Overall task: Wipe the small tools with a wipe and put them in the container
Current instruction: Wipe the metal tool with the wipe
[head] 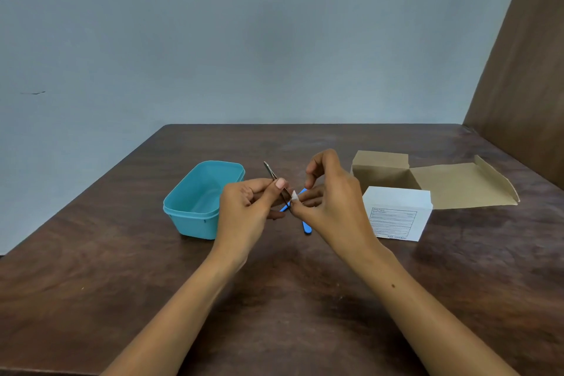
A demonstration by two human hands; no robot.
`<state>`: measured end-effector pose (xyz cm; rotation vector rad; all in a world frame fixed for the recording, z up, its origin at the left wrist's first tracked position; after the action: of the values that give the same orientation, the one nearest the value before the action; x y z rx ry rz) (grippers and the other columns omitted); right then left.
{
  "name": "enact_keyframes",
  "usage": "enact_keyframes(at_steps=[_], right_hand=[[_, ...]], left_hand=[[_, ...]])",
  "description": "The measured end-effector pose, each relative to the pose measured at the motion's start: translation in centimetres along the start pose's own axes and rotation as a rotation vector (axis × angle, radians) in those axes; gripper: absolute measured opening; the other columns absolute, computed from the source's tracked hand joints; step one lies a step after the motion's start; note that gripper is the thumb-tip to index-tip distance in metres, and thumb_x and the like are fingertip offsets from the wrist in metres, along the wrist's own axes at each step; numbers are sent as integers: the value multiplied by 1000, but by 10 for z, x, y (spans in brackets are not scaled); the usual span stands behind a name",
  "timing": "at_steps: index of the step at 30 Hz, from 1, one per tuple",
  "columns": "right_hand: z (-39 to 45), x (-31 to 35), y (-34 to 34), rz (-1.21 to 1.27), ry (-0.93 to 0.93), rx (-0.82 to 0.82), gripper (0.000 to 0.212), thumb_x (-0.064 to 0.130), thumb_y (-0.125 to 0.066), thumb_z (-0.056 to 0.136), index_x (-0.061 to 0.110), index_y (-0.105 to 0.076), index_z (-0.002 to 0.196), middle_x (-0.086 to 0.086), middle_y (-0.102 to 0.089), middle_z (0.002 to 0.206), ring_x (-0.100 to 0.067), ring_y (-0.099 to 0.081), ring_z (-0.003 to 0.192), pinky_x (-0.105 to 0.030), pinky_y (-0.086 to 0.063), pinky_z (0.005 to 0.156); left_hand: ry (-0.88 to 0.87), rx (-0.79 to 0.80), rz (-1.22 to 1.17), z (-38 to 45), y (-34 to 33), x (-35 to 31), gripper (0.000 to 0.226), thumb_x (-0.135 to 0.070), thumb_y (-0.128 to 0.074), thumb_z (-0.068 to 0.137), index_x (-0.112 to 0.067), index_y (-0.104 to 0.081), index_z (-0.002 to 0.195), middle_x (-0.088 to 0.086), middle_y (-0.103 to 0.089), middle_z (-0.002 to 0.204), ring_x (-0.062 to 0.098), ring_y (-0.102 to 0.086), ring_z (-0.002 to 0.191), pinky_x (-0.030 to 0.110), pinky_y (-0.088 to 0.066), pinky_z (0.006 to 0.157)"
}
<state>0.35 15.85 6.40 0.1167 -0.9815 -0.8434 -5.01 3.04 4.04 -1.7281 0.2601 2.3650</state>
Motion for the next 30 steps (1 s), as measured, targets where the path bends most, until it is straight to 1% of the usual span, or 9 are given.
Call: enact_keyframes(at_steps=[4,9,12,15,17,20,23,26,30], right_hand=[[-1,0,-1,-37,-5,8,45,7,-76,68,25,-39,87,9,-49,73,-9,-65,60,-33,-56,55],[-1,-1,1,21,-42,31,37,2,-78,61,18,-51,81,11,-57,71,-8,-66,62,-29,-57,58],[1,-3,-2,183,-103,143,30,1,-84,61,11,-61,77,1,-67,71,-8,-67,64,-22,-58,62],[6,-6,2,264,-135,223,25,0,-85,60,7,-66,75,-2,-69,70,-9,-69,64,-18,-55,62],[10,-8,10,336,-132,162,21,-3,-82,63,7,-67,73,-1,-71,71,-10,-70,66,-18,-54,63],[11,-6,19,339,-75,41,16,-2,-78,70,10,-69,77,1,-72,77,-7,-70,72,-15,-53,67],[8,5,19,189,55,-38,13,1,-74,75,9,-73,86,1,-71,85,-6,-68,79,-15,-54,73],[5,17,18,40,244,-118,14,-1,-73,75,10,-75,85,-2,-70,85,-9,-65,77,-16,-53,70],[4,12,11,90,184,-17,15,-2,-73,74,11,-76,82,1,-71,80,-6,-66,76,-16,-53,70]], left_hand=[[32,-23,-68,2,1,1,15,-12,-57,92,-11,-72,89,4,-76,81,14,-73,79,25,-59,67],[61,-18,-83,3,1,6,20,-15,-51,95,-7,-69,101,8,-76,86,17,-73,80,25,-58,66],[74,-15,-93,5,3,7,22,-17,-50,96,-10,-70,102,8,-75,84,18,-73,78,28,-59,68],[105,-18,-131,7,5,9,23,-17,-49,96,-10,-70,99,3,-67,72,14,-69,67,27,-58,64],[122,-8,-159,6,3,10,23,-17,-49,97,-10,-71,97,4,-63,71,13,-66,64,25,-57,61],[191,37,-170,4,-4,13,23,-20,-52,95,-13,-74,95,4,-65,80,10,-62,70,22,-54,56],[259,93,-174,0,-11,15,19,-20,-59,90,-14,-76,95,-1,-69,80,7,-58,68,20,-50,51],[297,101,-226,-2,-12,15,14,-15,-64,84,-10,-75,92,-3,-71,70,5,-59,61,17,-48,47],[339,69,-322,0,-7,17,19,-16,-63,84,-2,-72,95,1,-72,72,3,-61,56,16,-47,48]])
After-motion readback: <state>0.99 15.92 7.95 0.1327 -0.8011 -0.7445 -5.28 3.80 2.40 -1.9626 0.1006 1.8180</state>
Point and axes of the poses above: each hand's wrist, its own z-axis towards the middle knuckle, its own y-axis out of the back of the hand, x = y × z, the point moved 7 cm from there along z, towards the middle knuckle
